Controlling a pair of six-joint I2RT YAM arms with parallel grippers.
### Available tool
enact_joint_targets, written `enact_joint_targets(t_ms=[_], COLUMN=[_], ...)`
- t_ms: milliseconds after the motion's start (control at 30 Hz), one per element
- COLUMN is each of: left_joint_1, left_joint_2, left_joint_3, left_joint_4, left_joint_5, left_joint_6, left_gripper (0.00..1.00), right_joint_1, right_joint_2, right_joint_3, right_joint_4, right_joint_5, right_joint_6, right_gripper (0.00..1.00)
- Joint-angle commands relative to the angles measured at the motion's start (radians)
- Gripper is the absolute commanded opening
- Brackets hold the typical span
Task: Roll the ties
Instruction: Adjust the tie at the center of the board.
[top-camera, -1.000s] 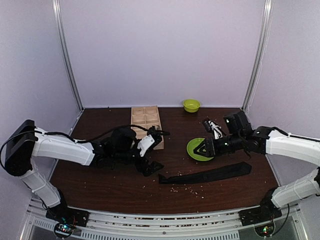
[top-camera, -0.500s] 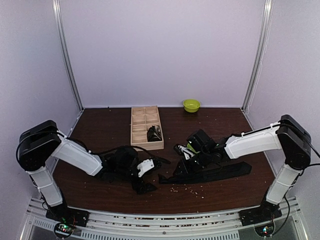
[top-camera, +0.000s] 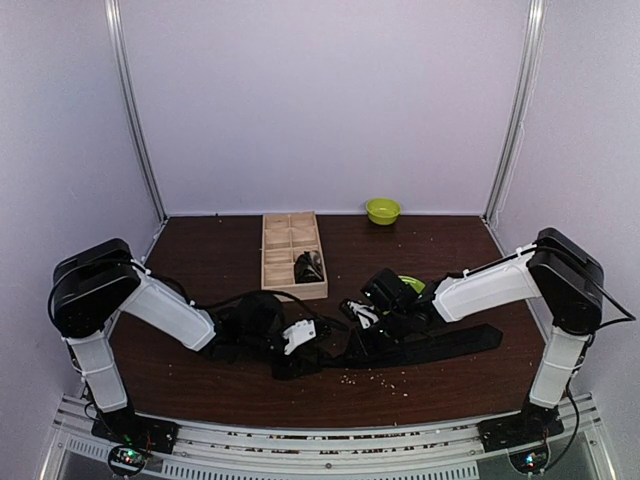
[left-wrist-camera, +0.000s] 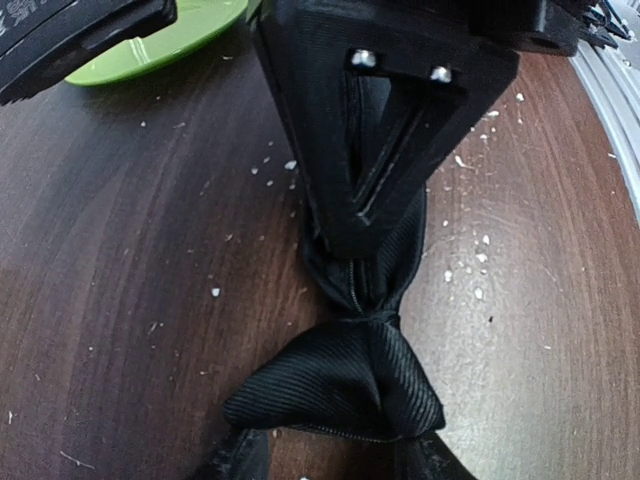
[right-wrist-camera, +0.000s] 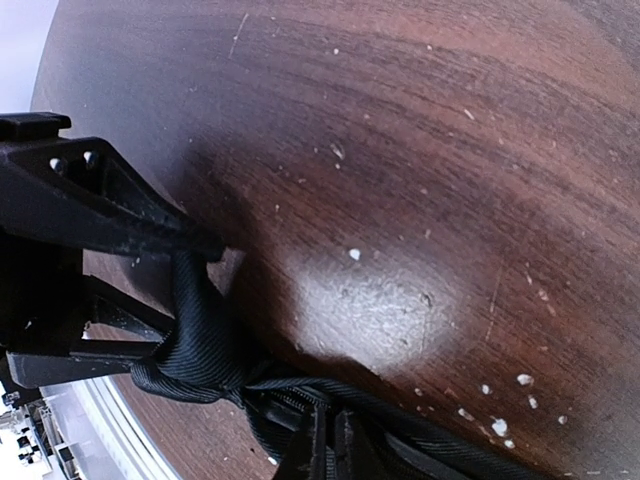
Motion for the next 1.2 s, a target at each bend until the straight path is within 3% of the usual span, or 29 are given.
enact_joint_targets(t_ms=[0, 367, 767, 967, 1167], left_joint_1=[-0.003, -0.024, -0.034, -0.035, -0.045], left_joint_2=[0.004, 0.002, 0.069, 0.077, 0.105], left_joint_3=[0.021, 0.079, 0.132, 0.145, 0.182], left_joint_4=[0.031, 0.078, 0.091, 0.079, 0.035], left_joint_5=[0.042, 0.076, 0.062, 0.07, 0.06], left_joint_6=[0.002, -0.045, -0.069, -0.067, -0.054], left_gripper=[0.44, 0.4, 0.39, 0.38, 0.38], right_joint_1=[0.01, 0.01, -0.049, -0.066, -0.074], right_joint_2=[0.038, 0.034, -0.078, -0.16, -0.194], right_joint_3=[0.0, -0.02, -0.075, -0.118, -0.166], right_joint_4=[-0.011, 0.026, 0.033, 0.033, 0.166], right_joint_5=[0.034, 0.025, 0.034, 0.021, -0.067], right_joint_6=[-0.014, 0.005, 0.006, 0.014, 0.136], right_gripper=[0.06, 0.06, 0.07, 0.16, 0.3])
